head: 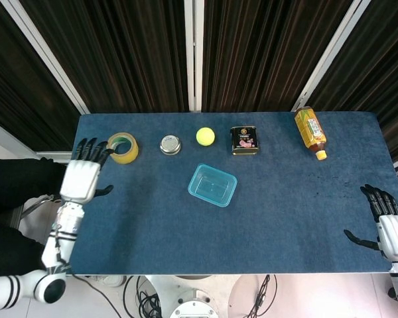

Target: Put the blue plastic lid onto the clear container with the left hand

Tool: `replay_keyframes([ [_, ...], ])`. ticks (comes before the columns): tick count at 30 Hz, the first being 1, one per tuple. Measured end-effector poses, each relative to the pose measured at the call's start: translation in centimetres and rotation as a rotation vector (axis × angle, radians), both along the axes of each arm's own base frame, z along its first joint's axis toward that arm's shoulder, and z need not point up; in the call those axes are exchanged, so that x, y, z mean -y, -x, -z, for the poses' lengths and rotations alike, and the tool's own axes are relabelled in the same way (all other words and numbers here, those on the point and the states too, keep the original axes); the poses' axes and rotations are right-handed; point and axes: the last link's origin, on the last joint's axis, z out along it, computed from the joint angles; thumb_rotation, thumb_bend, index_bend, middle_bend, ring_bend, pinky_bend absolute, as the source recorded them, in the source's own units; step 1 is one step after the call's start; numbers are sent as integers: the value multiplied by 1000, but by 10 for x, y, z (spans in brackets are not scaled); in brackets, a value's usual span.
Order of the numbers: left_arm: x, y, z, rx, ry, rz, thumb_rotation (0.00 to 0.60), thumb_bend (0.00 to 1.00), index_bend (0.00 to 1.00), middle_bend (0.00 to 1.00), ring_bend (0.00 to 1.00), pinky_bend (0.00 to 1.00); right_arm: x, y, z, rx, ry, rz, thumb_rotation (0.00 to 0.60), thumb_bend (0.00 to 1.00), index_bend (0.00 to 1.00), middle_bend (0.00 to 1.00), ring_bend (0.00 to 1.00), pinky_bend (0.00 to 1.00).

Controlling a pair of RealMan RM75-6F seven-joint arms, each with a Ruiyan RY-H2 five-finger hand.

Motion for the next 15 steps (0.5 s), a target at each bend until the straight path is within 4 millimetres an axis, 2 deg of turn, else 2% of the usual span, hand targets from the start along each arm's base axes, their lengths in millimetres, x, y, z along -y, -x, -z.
replay_keyframes([
  [5,45,64,-22,-34,-70,-101,600,0,182,40,0,0,0,-3,1,1,0,-15,600,78,0,0,0,0],
  [8,74,89,-28,-23,-75,-175,600,0,182,43,0,0,-1,-5,3,1,-3,-14,600,77,0,0,0,0],
  [11,100,106,-34,-9,-83,-236,600,0,182,45,0,0,-3,-6,5,0,-3,-14,600,78,0,0,0,0],
  [15,127,117,-42,-3,-135,-286,600,0,182,45,0,0,-4,-9,6,-4,0,-18,600,78,0,0,0,0],
])
